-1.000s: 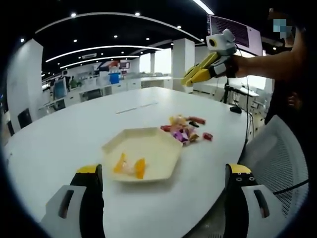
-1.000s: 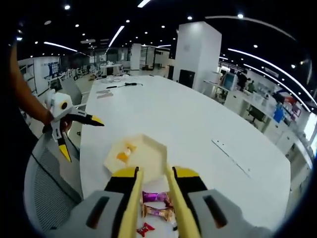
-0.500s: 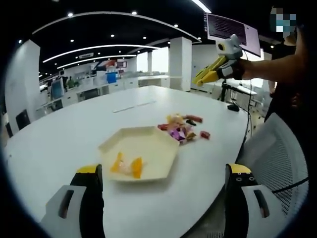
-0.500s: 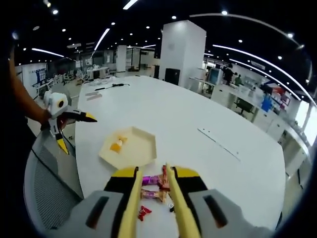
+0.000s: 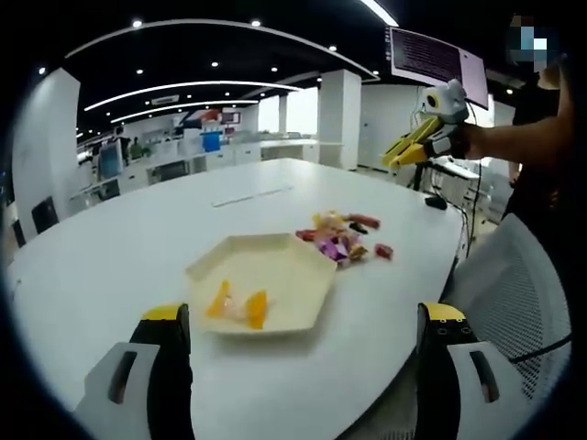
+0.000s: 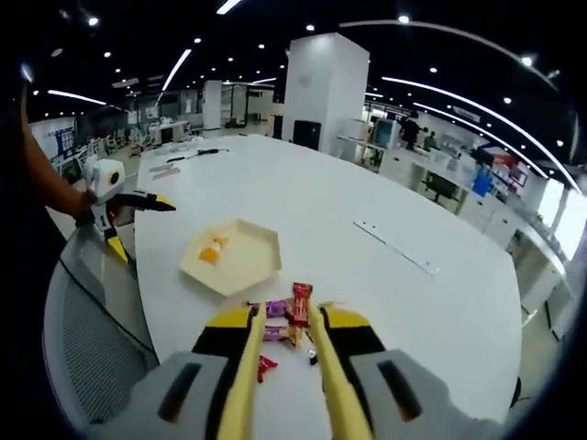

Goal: Place the target food into the container with the food tongs after gripping and lifting it, then release it inside without dropping or visibly crushing the food.

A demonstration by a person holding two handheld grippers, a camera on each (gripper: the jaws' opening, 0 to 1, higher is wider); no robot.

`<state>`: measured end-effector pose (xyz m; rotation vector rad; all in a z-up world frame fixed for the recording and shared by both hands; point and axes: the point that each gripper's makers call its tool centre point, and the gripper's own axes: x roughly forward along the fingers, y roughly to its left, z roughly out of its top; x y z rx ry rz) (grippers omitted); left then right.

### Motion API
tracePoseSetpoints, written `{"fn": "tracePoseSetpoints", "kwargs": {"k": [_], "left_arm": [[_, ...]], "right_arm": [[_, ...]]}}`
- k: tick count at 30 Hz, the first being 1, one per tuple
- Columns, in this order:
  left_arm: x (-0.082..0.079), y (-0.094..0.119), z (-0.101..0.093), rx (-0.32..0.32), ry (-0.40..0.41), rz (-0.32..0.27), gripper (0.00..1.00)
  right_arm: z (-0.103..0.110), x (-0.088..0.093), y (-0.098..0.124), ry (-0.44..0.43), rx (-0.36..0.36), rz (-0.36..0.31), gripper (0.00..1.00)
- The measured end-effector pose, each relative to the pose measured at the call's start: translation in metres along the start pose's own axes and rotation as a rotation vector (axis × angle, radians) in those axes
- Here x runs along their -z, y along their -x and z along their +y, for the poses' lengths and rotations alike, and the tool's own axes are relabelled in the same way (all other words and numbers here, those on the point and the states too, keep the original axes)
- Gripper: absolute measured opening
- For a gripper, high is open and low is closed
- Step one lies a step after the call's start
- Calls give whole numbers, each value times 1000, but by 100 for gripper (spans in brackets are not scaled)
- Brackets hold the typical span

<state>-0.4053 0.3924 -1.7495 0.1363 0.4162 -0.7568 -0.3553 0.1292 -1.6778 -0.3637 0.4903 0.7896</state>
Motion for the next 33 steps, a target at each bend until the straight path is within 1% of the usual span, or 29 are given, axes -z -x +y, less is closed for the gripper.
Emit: {"fn": "tracePoseSetpoints", "kwargs": {"k": [3, 6, 10, 17, 22, 24, 27, 33], "left_arm": [[1, 0, 0, -2, -3, 3, 100], [2, 0, 1, -6, -6, 8, 100], [0, 1, 0, -1, -8, 0, 100], [-1, 1, 2, -7, 1, -4, 100], [0, 1, 2, -9, -3, 0, 100], [1, 0, 0, -3, -4, 5, 100], [2, 0, -2, 4, -10, 10, 100], [3, 0, 1, -5, -7, 14, 100]], "right_arm": [[2, 6, -2, -3, 1, 7, 27], [3, 6, 0, -6, 0, 1, 28], [4, 11, -1, -12, 2, 1, 28], [9, 28, -3, -34, 10, 18, 28], [13, 40, -9, -52, 15, 29, 28], [15, 45, -13, -66, 23, 35, 28], [19, 62, -25, -81, 23, 66, 28], [27, 88, -41, -124, 20, 109, 28]]}}
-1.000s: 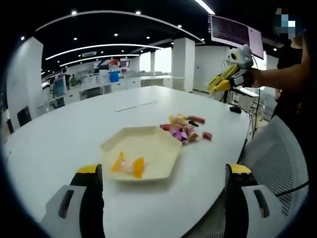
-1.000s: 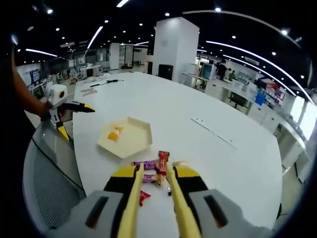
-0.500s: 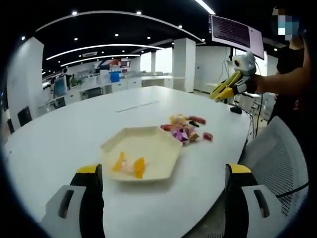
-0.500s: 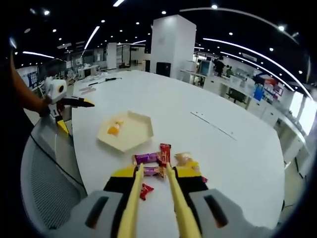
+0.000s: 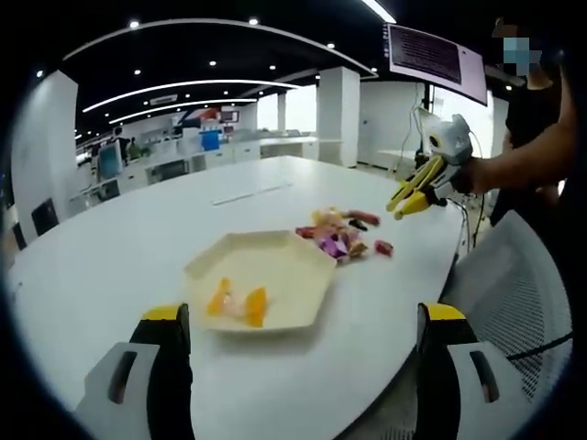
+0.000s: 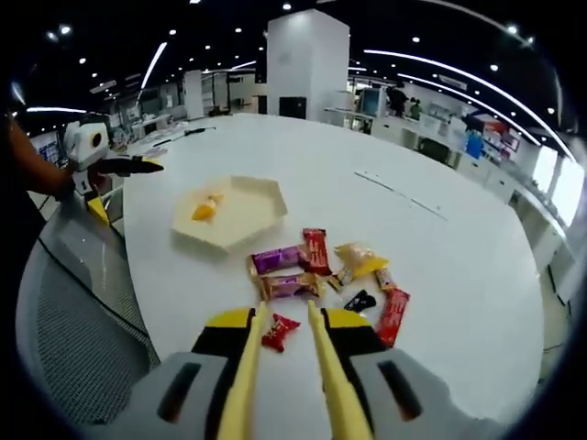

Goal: Place the target food into the container with the food tongs after gripping and lifting it, then release it inside without dropping or visibly crushing the food.

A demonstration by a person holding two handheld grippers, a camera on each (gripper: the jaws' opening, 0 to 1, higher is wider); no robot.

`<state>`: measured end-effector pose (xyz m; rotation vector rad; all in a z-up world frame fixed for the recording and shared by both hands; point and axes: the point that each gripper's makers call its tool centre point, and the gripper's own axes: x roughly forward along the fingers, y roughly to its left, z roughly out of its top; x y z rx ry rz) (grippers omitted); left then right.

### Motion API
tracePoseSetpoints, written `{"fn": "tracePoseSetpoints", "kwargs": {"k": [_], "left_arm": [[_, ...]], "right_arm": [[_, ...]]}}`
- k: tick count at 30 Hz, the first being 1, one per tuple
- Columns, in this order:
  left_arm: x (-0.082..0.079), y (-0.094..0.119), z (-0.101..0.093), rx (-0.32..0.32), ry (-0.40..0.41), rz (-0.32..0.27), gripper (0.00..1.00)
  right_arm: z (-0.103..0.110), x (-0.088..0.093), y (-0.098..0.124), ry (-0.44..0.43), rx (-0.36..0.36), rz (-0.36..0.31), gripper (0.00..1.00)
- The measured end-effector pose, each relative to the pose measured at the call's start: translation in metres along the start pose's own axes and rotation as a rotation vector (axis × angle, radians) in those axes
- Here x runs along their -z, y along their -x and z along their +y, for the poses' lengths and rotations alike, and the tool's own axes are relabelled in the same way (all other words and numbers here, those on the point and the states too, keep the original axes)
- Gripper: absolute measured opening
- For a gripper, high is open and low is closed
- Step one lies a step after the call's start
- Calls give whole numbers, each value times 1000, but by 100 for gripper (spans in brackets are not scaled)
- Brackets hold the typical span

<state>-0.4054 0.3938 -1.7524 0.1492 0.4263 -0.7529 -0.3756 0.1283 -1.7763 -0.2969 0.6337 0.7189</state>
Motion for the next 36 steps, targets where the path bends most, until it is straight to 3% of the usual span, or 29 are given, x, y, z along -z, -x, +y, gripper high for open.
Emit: {"fn": "tracePoseSetpoints", "kwargs": {"k": [14, 16, 21, 29, 36], "left_arm": [[3, 0, -2, 7, 0, 17, 100], [3, 0, -1, 5, 1, 17, 100], [2, 0, 0, 0, 5, 10, 100], [3, 0, -1, 3, 7, 15, 100], [4, 0, 1, -5, 18, 19, 100]], "right_arm": [[12, 27, -35, 10, -12, 97, 27], [9, 32, -35, 56, 1, 132, 26], [10, 31, -34, 42, -28, 132, 23], [7, 27, -32, 35, -7, 134, 26], [16, 41, -35, 43, -20, 189, 25]]}}
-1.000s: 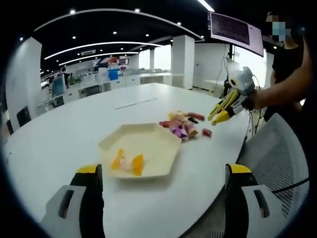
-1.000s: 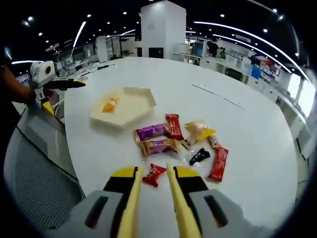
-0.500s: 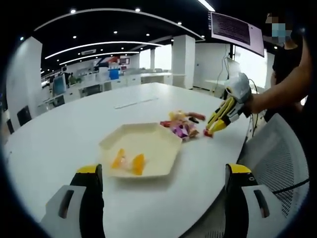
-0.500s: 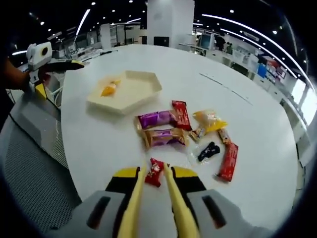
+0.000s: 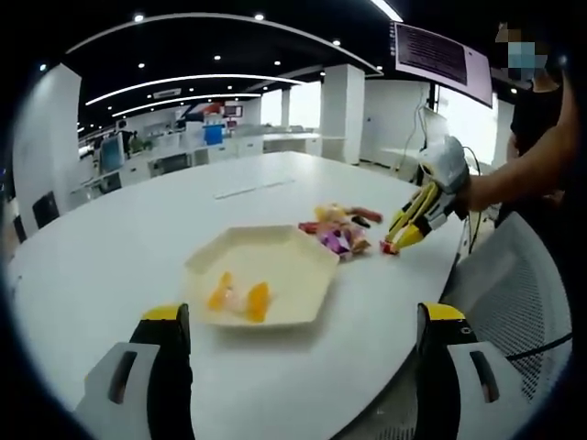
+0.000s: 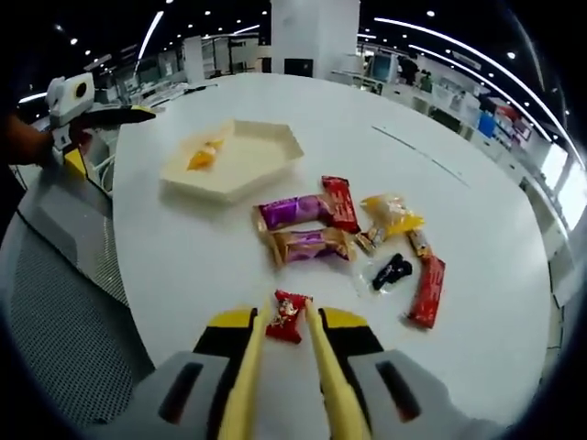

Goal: Place the target food into the container with the food tongs after gripping and lifting it, then release it inside without dropping or visibly crushing the food.

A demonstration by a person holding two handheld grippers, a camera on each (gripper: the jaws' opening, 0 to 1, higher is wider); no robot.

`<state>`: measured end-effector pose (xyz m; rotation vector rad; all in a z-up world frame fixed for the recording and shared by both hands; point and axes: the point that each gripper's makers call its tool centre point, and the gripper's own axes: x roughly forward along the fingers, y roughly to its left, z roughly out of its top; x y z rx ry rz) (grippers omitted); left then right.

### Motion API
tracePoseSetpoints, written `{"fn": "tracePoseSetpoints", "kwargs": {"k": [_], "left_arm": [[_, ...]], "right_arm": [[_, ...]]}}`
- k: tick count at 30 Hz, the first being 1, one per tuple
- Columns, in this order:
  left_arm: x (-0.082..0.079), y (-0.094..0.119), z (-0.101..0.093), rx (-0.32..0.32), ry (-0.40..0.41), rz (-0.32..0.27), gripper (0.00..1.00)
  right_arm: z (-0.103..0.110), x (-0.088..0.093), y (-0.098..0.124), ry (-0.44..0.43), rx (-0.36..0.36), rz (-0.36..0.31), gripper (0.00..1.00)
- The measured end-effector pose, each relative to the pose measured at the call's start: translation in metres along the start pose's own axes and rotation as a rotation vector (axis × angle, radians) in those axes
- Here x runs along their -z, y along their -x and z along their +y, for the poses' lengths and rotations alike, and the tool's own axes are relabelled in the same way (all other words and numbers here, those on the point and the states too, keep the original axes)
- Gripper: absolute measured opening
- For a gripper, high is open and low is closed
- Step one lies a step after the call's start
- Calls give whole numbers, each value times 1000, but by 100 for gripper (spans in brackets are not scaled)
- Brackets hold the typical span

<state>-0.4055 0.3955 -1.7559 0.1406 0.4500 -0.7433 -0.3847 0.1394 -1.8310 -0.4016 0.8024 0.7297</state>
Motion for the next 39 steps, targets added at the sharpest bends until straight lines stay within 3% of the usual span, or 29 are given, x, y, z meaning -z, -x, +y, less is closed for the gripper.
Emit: {"fn": "tracePoseSetpoints", "kwargs": {"k": [12, 18, 21, 32, 39], "left_arm": [[0, 0, 0, -4, 6, 2, 99], [0, 1, 1, -6, 4, 1, 99], [-8, 3, 1, -5, 7, -43, 100], [-7, 2, 0, -1, -5, -33, 100], [-9, 4, 2, -13, 0, -41, 100]], "right_arm": [[-3, 5, 1, 6, -10, 12, 20], [-7, -2, 7, -19, -21, -7, 20], [-6, -6, 9, -19, -58, -5, 20], [-22, -33, 30, 19, -47, -43, 20], [-28, -40, 33, 37, -42, -46, 20]]}}
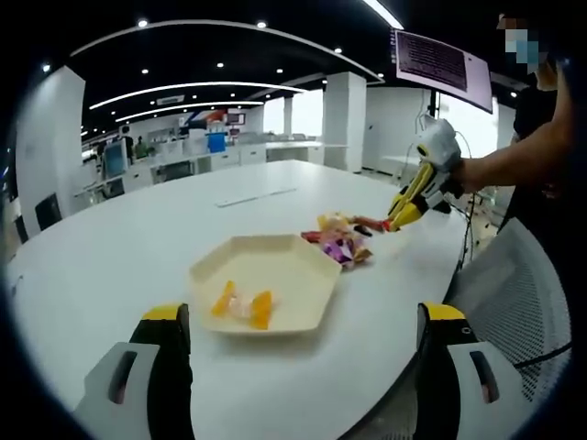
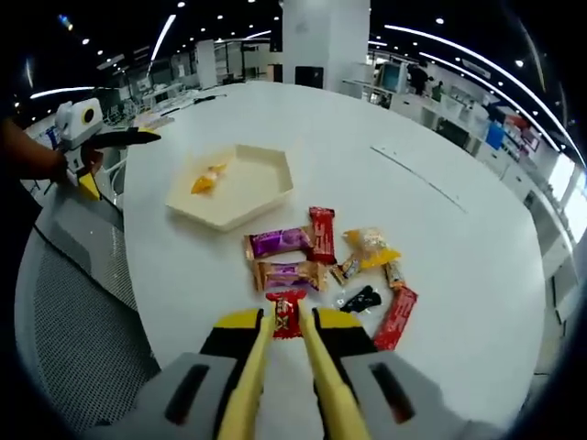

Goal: Place the target food into the container with the food tongs after gripping and lifting it, then release it inside without dropping or visibly crushing the food.

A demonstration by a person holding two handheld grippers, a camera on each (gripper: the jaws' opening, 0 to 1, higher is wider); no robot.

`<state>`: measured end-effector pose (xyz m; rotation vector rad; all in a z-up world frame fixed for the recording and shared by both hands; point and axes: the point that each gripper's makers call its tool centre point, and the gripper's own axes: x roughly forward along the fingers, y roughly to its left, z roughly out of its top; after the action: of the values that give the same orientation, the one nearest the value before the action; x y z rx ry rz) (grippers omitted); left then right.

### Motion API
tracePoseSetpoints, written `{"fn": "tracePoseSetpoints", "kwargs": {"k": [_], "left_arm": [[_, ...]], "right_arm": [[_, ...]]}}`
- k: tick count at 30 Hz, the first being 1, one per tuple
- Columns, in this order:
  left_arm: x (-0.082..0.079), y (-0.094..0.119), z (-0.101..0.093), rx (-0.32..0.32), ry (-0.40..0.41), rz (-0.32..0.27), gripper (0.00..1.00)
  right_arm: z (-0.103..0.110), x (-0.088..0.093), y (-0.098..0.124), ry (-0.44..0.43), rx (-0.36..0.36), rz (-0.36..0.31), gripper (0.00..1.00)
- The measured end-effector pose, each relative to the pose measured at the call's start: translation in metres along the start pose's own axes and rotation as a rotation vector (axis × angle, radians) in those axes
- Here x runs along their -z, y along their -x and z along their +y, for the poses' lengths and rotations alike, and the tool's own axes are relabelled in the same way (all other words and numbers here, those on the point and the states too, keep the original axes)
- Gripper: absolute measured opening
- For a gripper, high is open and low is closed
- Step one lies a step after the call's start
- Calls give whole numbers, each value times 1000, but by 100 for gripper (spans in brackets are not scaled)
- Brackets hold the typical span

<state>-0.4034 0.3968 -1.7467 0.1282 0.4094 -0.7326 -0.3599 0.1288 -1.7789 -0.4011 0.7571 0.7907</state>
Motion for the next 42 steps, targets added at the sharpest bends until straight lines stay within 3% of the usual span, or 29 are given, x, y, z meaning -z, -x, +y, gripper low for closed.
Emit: {"fn": "tracePoseSetpoints", "kwargs": {"k": [29, 42], "left_arm": [[-5, 1, 3, -18, -5, -22, 100], [-7, 2, 6, -33, 2, -35, 100]], "right_arm": [[-13, -28, 15, 21, 11, -19, 20], [-4, -53, 7, 69, -25, -19, 20]]}}
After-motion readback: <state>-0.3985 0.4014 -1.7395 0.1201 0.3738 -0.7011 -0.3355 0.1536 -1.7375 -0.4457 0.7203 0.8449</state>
